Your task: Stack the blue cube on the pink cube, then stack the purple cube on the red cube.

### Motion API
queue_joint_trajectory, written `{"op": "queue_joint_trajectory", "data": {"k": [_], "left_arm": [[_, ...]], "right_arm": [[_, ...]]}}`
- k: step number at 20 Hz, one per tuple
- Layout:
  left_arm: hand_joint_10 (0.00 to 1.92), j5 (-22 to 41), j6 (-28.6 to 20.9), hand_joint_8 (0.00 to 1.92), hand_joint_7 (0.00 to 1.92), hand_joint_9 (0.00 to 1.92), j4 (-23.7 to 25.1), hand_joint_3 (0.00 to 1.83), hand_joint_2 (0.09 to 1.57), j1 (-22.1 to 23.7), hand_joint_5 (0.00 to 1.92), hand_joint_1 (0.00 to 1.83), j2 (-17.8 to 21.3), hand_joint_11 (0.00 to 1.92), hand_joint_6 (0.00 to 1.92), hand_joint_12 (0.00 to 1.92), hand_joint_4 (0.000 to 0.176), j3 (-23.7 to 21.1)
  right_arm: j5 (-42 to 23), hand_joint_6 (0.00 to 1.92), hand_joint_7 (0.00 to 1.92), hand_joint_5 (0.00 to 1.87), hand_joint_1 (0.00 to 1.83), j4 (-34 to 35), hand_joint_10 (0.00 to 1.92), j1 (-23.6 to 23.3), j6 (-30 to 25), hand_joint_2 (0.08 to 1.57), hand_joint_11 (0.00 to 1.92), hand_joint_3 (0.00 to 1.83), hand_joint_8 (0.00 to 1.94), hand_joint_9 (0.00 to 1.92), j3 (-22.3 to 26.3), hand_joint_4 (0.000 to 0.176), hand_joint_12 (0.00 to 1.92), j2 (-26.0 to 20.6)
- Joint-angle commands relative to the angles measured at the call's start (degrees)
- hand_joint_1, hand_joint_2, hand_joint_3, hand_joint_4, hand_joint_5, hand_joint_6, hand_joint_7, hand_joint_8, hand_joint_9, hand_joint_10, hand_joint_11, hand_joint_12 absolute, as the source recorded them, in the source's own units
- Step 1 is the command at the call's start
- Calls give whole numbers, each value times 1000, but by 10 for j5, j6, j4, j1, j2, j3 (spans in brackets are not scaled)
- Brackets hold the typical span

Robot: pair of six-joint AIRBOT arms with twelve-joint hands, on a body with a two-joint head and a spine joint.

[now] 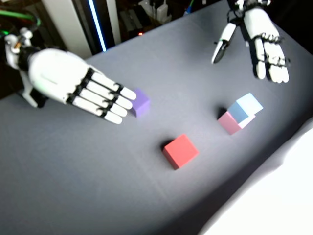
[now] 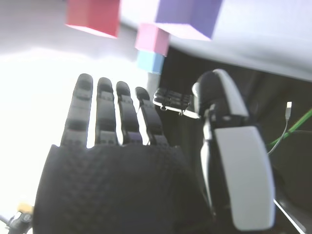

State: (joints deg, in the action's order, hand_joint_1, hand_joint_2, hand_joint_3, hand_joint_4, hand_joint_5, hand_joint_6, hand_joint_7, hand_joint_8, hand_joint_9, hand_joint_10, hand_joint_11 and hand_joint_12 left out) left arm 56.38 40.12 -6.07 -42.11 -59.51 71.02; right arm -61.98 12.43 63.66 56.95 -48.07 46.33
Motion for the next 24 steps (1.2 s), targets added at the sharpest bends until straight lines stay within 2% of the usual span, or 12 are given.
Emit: {"op": "queue_joint_trajectory", "data": {"k": [1, 3, 5, 7, 11, 12, 13, 14, 15, 17, 20, 24], "left_arm": [[0, 96, -1, 0, 0, 0, 0, 28, 1284, -9, 0, 535, 8, 0, 0, 0, 176, -10], [0, 140, -2, 0, 0, 0, -13, 17, 1335, -60, 0, 692, 29, 0, 0, 0, 176, -43], [0, 175, -2, 0, 0, 0, -27, 14, 1349, -95, 0, 746, 36, 0, 0, 0, 119, -61], [0, 195, -4, 0, 0, 0, -38, 13, 1359, -118, 0, 782, 39, 0, 0, 0, 91, -70], [0, 196, -10, 0, 0, 0, -42, 10, 1363, -130, 0, 771, 39, 0, 0, 0, 77, -71], [0, 196, -11, 0, 0, 0, -43, 10, 1367, -131, 0, 727, 39, 0, 0, 0, 79, -71], [0, 197, -12, 0, 0, 0, -43, 9, 1374, -133, 0, 737, 39, 0, 0, 0, 57, -71], [0, 197, -12, 0, 0, 0, -45, 6, 1372, -135, 0, 751, 39, 0, 0, 0, 54, -72], [0, 197, -13, 0, 0, 0, -49, 6, 1377, -137, 0, 768, 39, 0, 0, 0, 57, -71], [0, 200, -14, 0, 0, 0, -50, 6, 1389, -141, 7, 782, 39, 0, 2, 0, 64, -72], [0, 204, -15, 0, 0, 0, -53, 7, 1399, -147, 23, 792, 40, 0, 7, 0, 49, -73], [0, 208, -20, 0, 0, 0, -59, 3, 1397, -157, 33, 781, 38, 0, 7, 0, 50, -73]], "right_arm": [[-49, 0, 0, 0, 578, -7, 0, -15, -4, 1207, 0, 0, 0, 0, -7, 0, 0, 9], [-3, 0, 0, 0, 699, -15, 0, -50, -9, 1148, 0, 0, 0, 0, -33, 0, 0, 41], [25, 0, 111, 0, 779, -17, 77, -68, -16, 1051, 0, 65, 44, 99, -51, 0, 1316, 64], [54, 0, 126, 0, 817, -17, 341, -86, -16, 1086, 0, 0, 80, 3, -70, 0, 1573, 88], [99, 0, 3, 0, 803, -17, 18, -109, -16, 1122, 0, 0, 1, 1, -100, 0, 1180, 118], [110, 0, 49, 0, 789, -17, 227, -114, -16, 1145, 0, 5, 2, 0, -107, 11, 1301, 125], [125, 215, 523, 427, 1071, -17, 1212, -122, -16, 1174, 140, 3, 502, 284, -116, 0, 1827, 135], [139, 1223, 773, 503, 1167, -17, 1338, -130, -16, 1253, 344, 8, 1205, 510, -126, 0, 1872, 143], [150, 1217, 815, 616, 1317, -20, 1481, -138, -16, 1223, 644, 0, 1281, 769, -133, 0, 1728, 150], [148, 1295, 715, 568, 1338, -25, 1600, -148, -16, 1255, 695, 6, 1459, 798, -136, 0, 1706, 151], [135, 1411, 680, 590, 1127, -44, 1644, -171, -16, 1323, 623, 4, 1692, 661, -135, 0, 1903, 141], [108, 1409, 741, 571, 1157, -53, 1531, -211, -15, 1307, 567, 0, 1594, 651, -141, 0, 1866, 121]]}}
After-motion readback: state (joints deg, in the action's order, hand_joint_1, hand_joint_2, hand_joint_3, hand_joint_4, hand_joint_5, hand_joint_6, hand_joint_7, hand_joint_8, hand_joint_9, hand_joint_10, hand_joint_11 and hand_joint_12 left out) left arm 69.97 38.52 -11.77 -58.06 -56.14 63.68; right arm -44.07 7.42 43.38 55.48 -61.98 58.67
